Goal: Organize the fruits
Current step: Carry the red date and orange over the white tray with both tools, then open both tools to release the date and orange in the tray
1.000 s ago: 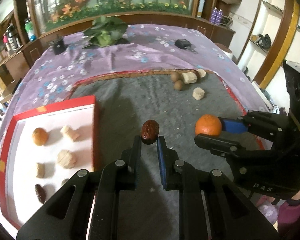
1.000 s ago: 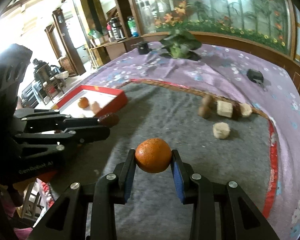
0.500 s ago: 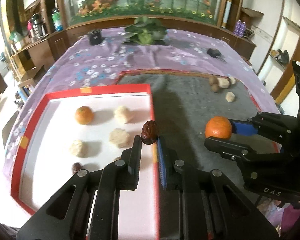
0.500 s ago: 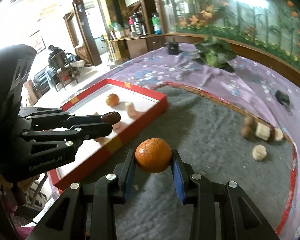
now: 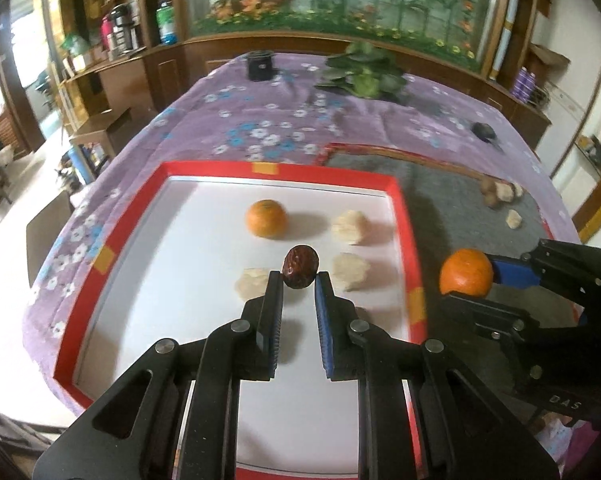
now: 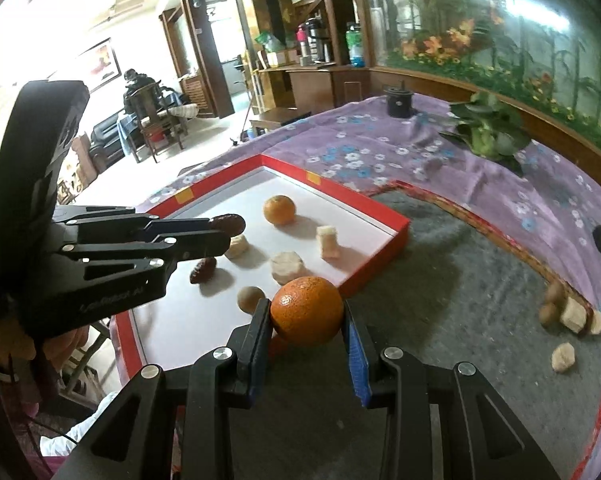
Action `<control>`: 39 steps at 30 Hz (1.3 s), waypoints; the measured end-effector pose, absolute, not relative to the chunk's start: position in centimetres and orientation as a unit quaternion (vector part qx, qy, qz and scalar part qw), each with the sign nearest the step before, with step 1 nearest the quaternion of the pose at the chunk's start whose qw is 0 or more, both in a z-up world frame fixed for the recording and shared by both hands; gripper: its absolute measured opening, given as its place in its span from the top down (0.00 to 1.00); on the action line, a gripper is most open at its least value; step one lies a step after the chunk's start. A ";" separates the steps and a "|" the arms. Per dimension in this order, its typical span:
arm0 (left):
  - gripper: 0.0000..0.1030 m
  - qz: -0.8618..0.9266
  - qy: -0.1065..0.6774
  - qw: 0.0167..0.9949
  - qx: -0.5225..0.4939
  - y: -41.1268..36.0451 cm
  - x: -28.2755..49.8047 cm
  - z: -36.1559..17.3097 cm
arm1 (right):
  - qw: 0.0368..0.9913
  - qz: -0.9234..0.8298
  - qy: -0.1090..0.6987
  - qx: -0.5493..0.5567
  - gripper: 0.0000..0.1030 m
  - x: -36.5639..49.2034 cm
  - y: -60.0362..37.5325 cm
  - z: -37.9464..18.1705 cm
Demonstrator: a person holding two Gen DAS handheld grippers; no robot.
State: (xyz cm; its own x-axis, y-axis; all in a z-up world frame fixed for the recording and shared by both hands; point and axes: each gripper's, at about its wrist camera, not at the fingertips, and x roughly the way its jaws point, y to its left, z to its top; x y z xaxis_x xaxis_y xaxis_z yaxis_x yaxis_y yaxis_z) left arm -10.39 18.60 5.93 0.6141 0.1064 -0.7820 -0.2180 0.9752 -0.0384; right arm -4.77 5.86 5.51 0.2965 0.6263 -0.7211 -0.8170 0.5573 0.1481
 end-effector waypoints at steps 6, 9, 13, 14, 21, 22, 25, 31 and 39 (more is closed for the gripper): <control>0.85 0.119 0.436 0.888 -0.087 21.6 -10.4 5.0 | 0.779 0.470 0.392 -0.136 0.67 -4.4 8.5 4.8; 0.85 0.131 0.441 0.883 -0.097 22.7 -10.2 4.5 | 0.774 0.477 0.391 -0.142 0.67 -4.1 9.9 4.7; 0.85 0.144 0.444 0.878 -0.104 23.9 -10.0 3.8 | 0.768 0.486 0.388 -0.151 0.67 -3.8 11.8 4.7; 0.85 0.147 0.446 0.877 -0.107 24.2 -10.0 3.7 | 0.765 0.490 0.388 -0.154 0.67 -3.8 12.5 4.6; 0.85 0.154 0.450 0.872 -0.118 25.4 -9.5 3.1 | 0.751 0.498 0.392 -0.184 0.67 -3.5 15.3 3.6; 0.85 0.154 0.451 0.871 -0.119 25.4 -9.5 3.0 | 0.752 0.497 0.393 -0.184 0.67 -3.3 15.4 3.5; 0.85 0.159 0.456 0.867 -0.119 25.5 -9.4 2.7 | 0.751 0.495 0.398 -0.181 0.67 -2.6 15.7 3.2; 0.85 0.162 0.468 0.857 -0.140 26.0 -9.2 2.1 | 0.751 0.486 0.410 -0.179 0.67 -1.4 16.3 2.2; 0.53 0.168 0.461 0.860 -0.139 25.4 -9.4 2.7 | 0.761 0.480 0.406 -0.160 0.51 -1.0 15.3 2.7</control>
State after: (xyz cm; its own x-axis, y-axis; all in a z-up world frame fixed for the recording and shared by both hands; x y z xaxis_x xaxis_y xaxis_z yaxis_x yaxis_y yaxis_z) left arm -9.38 25.44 2.69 0.5195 0.1605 -0.8393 -0.4173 0.9048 -0.0853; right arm -0.96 15.32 2.72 0.2105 0.6010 -0.7711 -0.8599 0.4890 0.1464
